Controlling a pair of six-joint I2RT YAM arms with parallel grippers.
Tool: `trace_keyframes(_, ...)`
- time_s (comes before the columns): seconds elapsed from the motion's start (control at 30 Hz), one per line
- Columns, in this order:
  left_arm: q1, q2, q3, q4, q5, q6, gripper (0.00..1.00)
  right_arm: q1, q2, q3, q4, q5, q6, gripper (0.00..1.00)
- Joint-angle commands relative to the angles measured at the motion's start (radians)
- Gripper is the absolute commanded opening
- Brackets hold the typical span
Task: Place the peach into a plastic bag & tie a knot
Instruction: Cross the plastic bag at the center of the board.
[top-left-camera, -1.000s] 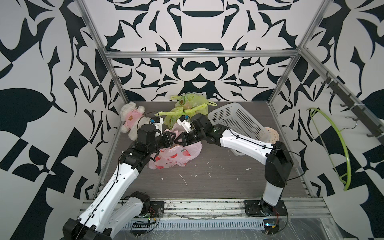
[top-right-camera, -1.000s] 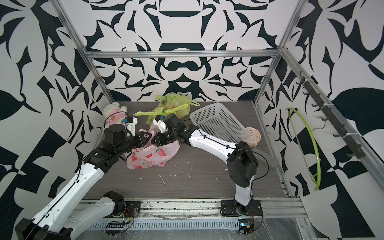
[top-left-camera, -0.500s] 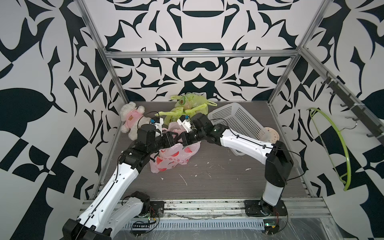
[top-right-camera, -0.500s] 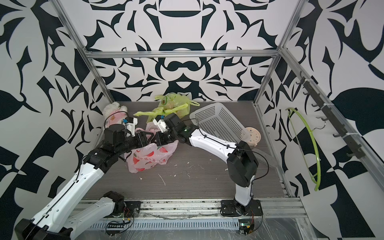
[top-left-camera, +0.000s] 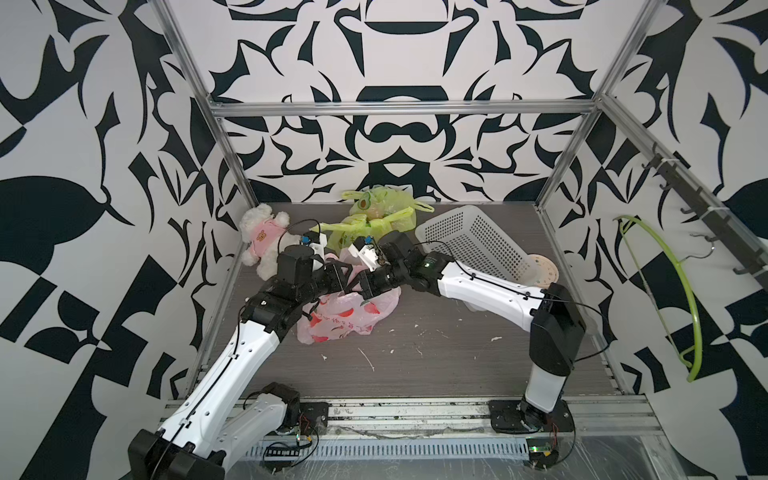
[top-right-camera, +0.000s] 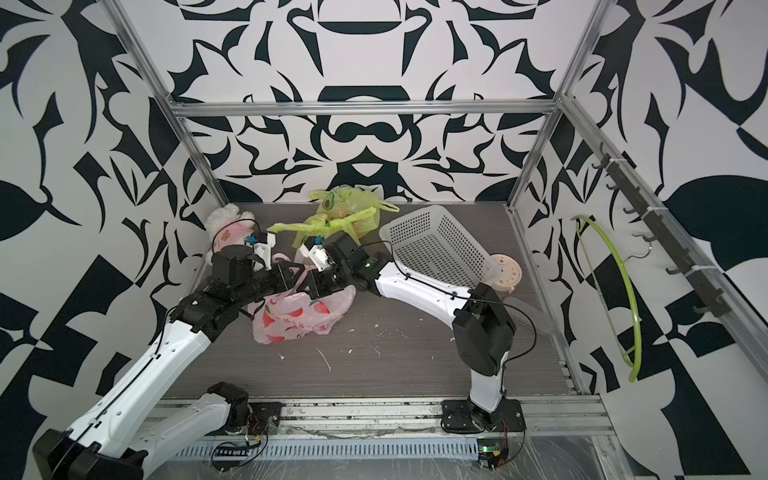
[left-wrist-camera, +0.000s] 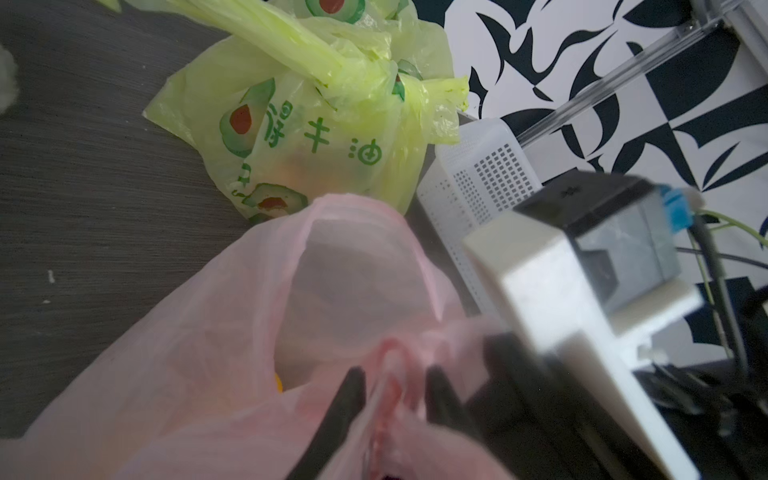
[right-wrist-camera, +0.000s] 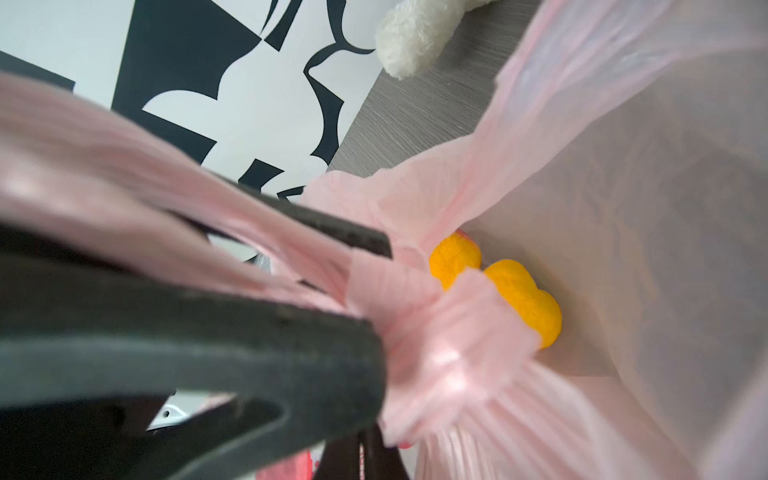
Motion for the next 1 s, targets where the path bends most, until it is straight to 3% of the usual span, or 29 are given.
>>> trace_keyframes(0.0,-0.001,0.001,0.022,0.008,0.009,0.008,0.19,0.006,-0.076,-0.008,0.014,-0.021,-0.042,0.0)
trace_keyframes(0.23,-0.001,-0.01,0.006,0.048,0.051,0.022,0.0,0.0,-0.138,0.001,-0.042,-0.028,-0.105,0.0)
trace_keyframes(0.3,-0.002,-0.018,-0.005,0.069,0.062,0.025,0.0,-0.01,-0.158,0.005,-0.058,-0.038,-0.121,0.02)
trace_keyframes(0.43,-0.003,-0.032,-0.025,0.11,0.084,0.031,0.0,-0.034,-0.196,0.013,-0.106,-0.054,-0.154,0.22)
trace_keyframes(0.57,-0.001,-0.04,-0.027,0.136,0.119,0.047,0.0,-0.072,-0.256,0.025,-0.158,-0.076,-0.196,0.33)
trace_keyframes(0.83,-0.001,-0.023,-0.017,0.15,0.189,0.072,0.0,-0.199,-0.322,0.045,-0.2,-0.156,-0.244,0.4)
trace_keyframes(0.97,-0.001,-0.014,-0.011,0.175,0.246,0.08,0.0,-0.228,-0.285,0.109,-0.231,-0.24,-0.326,0.51)
